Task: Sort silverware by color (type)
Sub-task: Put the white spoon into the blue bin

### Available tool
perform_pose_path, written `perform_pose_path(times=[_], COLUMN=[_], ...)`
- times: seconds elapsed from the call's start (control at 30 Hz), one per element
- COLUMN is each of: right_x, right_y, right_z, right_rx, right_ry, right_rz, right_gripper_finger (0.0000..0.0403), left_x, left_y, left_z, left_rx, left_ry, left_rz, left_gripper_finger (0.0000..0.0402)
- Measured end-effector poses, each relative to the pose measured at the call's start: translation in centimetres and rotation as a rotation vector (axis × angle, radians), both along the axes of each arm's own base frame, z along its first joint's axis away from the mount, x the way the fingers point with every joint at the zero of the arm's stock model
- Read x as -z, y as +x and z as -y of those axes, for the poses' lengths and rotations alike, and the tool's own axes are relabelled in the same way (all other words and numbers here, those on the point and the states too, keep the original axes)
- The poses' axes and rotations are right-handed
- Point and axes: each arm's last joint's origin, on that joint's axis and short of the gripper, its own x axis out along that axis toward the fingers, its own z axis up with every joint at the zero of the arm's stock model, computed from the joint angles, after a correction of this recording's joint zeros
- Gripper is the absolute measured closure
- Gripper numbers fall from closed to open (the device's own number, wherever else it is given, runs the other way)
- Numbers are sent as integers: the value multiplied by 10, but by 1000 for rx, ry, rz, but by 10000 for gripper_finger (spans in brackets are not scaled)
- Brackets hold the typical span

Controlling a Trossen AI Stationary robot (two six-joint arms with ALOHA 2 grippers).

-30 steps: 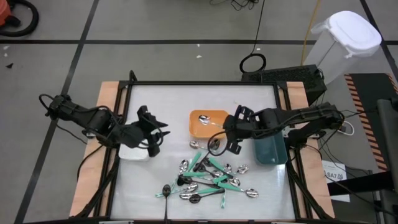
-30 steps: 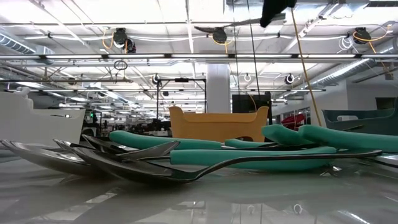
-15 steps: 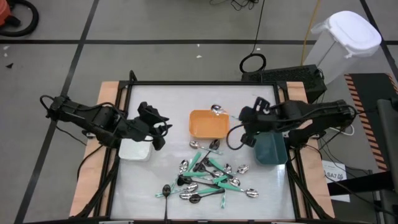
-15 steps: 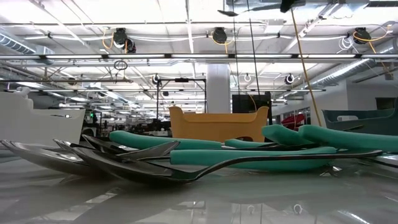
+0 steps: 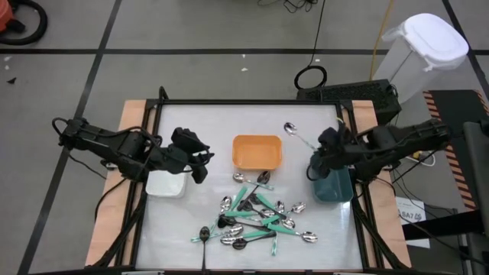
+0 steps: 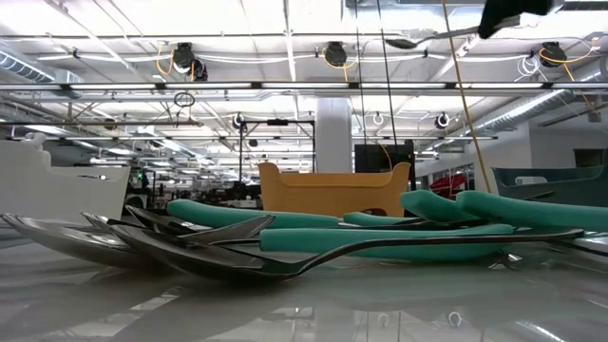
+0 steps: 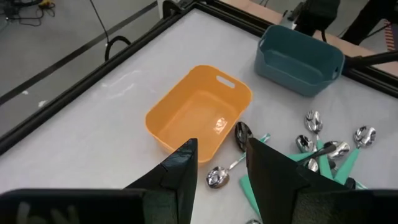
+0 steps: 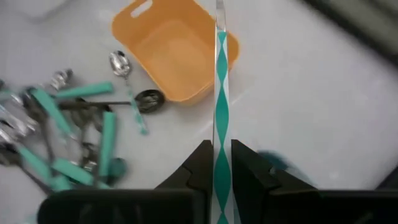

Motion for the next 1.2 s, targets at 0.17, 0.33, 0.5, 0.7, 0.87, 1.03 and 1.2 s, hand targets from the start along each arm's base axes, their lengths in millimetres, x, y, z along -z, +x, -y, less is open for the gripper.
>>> perform_pose_path(times=[0.17, 0.33, 0.5, 0.7, 0.87, 1.03, 1.2], right_x=[20, 41, 48, 49, 41, 35, 36], right_y=[-3, -2, -1, -5, -13, -22, -29], right_z=[-10, -24, -37, -45, -47, -45, -46], right_rx=[151, 271, 340, 423, 466, 478, 467], right_ry=[98, 251, 379, 496, 508, 458, 410], right_rz=[12, -55, -120, -178, -224, -257, -300], right_gripper_finger=[367, 367, 368, 367, 367, 367, 369], left_x=[0, 0, 1, 1, 1, 2, 2], left_y=[0, 0, 0, 0, -1, -2, -2], left_z=[1, 1, 2, 3, 5, 7, 7], left_rx=[52, 74, 99, 109, 121, 133, 138], left_ry=[26, 45, 25, 29, 7, -1, 9], left_rz=[-26, -37, -44, -47, -52, -57, -61], left_gripper_finger=[266, 266, 266, 266, 266, 266, 266])
